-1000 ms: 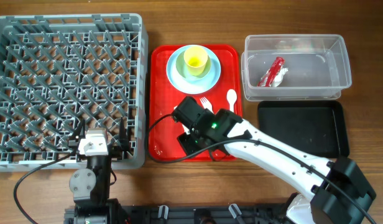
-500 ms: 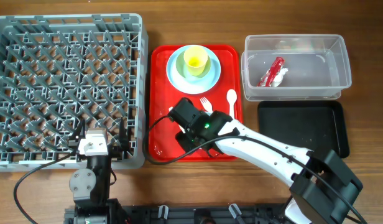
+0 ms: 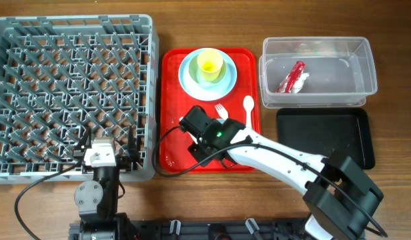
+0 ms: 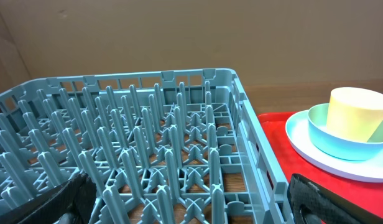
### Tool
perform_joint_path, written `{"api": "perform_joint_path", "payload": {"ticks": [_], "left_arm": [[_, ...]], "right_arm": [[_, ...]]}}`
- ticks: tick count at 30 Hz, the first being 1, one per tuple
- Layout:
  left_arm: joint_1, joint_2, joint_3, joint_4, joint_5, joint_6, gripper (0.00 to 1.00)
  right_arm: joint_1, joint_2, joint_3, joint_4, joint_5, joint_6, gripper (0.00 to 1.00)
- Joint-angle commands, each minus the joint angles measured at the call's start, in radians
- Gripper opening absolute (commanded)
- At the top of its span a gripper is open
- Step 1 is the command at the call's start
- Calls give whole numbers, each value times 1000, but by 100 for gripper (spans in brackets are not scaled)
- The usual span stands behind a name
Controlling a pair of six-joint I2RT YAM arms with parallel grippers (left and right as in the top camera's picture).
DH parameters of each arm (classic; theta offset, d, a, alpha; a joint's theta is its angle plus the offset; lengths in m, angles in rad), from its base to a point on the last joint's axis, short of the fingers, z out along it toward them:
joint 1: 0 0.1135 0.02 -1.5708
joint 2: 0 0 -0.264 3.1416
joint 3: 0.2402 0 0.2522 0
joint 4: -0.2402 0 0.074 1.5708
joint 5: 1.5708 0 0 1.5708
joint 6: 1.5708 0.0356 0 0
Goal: Sort waste into correct bins and load items into the dishwasher rack
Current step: 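Grasp the rim of the blue food bowl with the right gripper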
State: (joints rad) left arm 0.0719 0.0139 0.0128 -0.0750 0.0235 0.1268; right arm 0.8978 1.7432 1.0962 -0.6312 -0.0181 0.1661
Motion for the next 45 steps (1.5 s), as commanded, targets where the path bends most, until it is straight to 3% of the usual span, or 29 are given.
{"api": "perform_joint_path", "payload": {"ticks": [1,4,6,8,13,17,23,27,33,39,45], "left_arm": [[-5,-6,-7,-1,-6,12,100],[-5,-6,-7,-1,-6,12,100],[-5,-6,-7,-1,-6,12,100],[-5,-6,-7,-1,-6,12,100],[-5,-6,-7,-1,-6,12,100],[-5,-6,-7,-1,-6,12,100],[-5,-6,-7,-1,-6,12,100],[-5,-6,-7,-1,-6,12,100],[-5,-6,-7,-1,-6,12,100],[-5,-6,-7,-1,-6,12,100],[-5,-6,-7,-1,-6,12,100]], "right_arm": [[0,11,0,-2,-1,-5,8],[0,11,0,-4,-1,-6,8],[0,11,0,-4,-1,-6,19],[0,11,0,-4,0,-6,21],[0,19,-1,-5,0,-6,19],[0,19,-1,-2,0,-5,12],[-3,19,-1,-2,-4,-6,13],[-5,19,-1,-2,-5,-5,4],[-13,2,39,-13,-24,-1,4],[-111,-87,146,-39,-154,56,4],[-306,-217,151,-97,-278,111,4]]}}
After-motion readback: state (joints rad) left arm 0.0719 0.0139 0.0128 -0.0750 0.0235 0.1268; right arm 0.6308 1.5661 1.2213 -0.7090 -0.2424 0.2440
